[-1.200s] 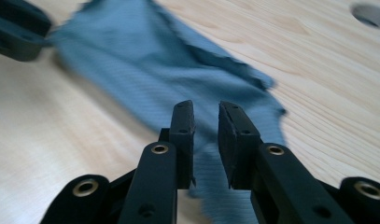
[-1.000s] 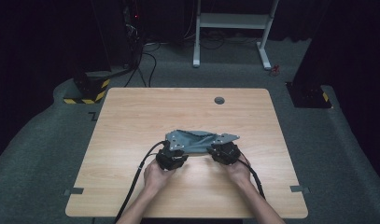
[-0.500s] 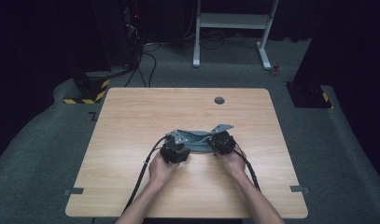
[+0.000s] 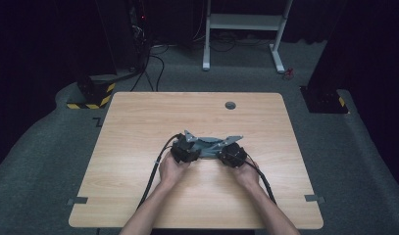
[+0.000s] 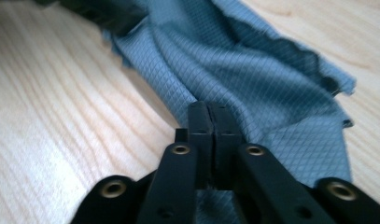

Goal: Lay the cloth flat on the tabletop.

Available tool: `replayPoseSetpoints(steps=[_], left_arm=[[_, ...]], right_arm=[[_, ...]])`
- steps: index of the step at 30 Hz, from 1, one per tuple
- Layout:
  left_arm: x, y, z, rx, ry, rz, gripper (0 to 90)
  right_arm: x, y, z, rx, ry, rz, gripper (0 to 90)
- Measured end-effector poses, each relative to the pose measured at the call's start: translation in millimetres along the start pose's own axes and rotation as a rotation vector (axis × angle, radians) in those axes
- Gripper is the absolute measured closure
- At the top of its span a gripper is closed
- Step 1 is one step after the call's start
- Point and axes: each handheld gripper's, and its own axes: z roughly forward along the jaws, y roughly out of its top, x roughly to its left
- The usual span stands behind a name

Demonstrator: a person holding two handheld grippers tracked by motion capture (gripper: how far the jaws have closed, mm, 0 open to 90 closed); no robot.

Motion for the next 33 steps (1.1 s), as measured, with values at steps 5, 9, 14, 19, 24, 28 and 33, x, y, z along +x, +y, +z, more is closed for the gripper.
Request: replayPoseSetpoints(steps=[5, 9, 14, 19, 24, 28, 33], left_arm=[[-13.2, -9.7, -24.1, -0.041, -0.020, 0.056, 59.0], [-20.6, -14.9, -22.2, -0.021, -0.039, 0.084, 59.8], [-19.1, -12.2, -6.4, -0.013, -0.052, 0.060, 61.4], [-19.7, -11.2, 9.4, -0.009, -0.037, 0.046, 64.4], [-17.8, -7.1, 14.6, -0.013, -0.029, 0.017, 73.3], [-16.5, -0.7, 18.1, 0.012, -0.033, 0.029, 89.1], [-15.9, 1.2, 15.7, 0.040, -0.064, 0.040, 90.0]], right_arm=[[-9.2, 2.9, -5.2, -0.036, 0.023, 0.089, 90.0], [-13.4, 15.5, -8.9, -0.044, 0.011, 0.110, 90.0], [-19.4, 21.0, -3.4, -0.032, 0.005, 0.154, 89.9], [-24.2, 19.8, 5.2, -0.014, -0.007, 0.178, 89.7], [-24.1, 19.1, 7.3, -0.015, -0.005, 0.186, 89.5], [-24.8, 18.7, 5.6, -0.022, 0.013, 0.198, 85.1], [-23.0, 18.3, -0.6, -0.042, 0.018, 0.189, 70.8]])
